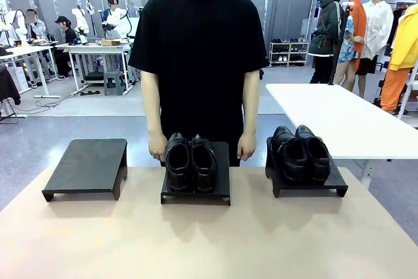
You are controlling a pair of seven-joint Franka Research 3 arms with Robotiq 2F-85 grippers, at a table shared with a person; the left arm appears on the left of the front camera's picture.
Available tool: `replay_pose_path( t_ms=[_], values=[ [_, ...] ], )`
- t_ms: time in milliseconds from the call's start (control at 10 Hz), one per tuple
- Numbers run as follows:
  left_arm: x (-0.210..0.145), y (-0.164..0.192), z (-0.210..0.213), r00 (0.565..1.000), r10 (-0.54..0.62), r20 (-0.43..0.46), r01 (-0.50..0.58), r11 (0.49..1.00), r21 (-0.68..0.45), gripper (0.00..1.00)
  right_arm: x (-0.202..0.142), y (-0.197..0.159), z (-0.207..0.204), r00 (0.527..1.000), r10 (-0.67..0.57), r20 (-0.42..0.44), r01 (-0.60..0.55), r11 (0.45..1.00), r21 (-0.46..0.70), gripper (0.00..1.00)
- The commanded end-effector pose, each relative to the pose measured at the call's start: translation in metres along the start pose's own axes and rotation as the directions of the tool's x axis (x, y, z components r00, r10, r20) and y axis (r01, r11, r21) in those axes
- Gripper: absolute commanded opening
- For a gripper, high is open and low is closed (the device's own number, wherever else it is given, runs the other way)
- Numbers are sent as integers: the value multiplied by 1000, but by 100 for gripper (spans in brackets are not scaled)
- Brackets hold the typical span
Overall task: Place the shoes on the stand as instructed by the person.
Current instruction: Pick up another pair of Shoes and place it on the Shoes Stand indicated by the person.
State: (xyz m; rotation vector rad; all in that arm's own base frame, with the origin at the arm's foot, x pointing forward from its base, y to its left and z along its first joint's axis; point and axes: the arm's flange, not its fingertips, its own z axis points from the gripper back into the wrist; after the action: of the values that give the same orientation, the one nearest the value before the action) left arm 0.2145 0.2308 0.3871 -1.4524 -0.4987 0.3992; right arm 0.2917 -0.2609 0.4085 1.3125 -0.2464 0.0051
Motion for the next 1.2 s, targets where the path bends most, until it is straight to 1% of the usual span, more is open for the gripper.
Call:
replay_pose_path(
  t_ms=[0, 100, 200, 300, 400, 500, 1100],
  values=[
    [-1, -2, 1, 1000, -2, 0, 2, 1000, -16, 100, 5, -34, 18, 1000, -18, 0, 18, 991, 131, 100],
    [-1, -2, 1, 1000, -2, 0, 2, 1000, -16, 100, -1, -46, 21, 1000, -22, 2, 21, 985, 172, 100],
    [-1, -2, 1, 1000, -2, 0, 2, 1000, -16, 100, -5, -50, 21, 1000, -15, -2, 15, 983, 181, 100],
    [-1, -2, 1, 1000, -2, 0, 2, 1000, -16, 100, -6, -52, 21, 1000, -28, 8, 26, 984, 174, 100],
    [-1, -2, 1, 1000, -2, 0, 2, 1000, -16, 100, -3, -51, 17, 1000, -31, -6, 31, 987, 156, 100],
    [-1, -2, 1, 1000, -2, 0, 2, 1000, -16, 100, -15, -56, 13, 999, -53, 3, 52, 985, 167, 100],
    [-1, -2, 1, 1000, -2, 0, 2, 1000, -16, 100, -15, -56, 13, 999, -53, 3, 52, 985, 167, 100]
  ],
)
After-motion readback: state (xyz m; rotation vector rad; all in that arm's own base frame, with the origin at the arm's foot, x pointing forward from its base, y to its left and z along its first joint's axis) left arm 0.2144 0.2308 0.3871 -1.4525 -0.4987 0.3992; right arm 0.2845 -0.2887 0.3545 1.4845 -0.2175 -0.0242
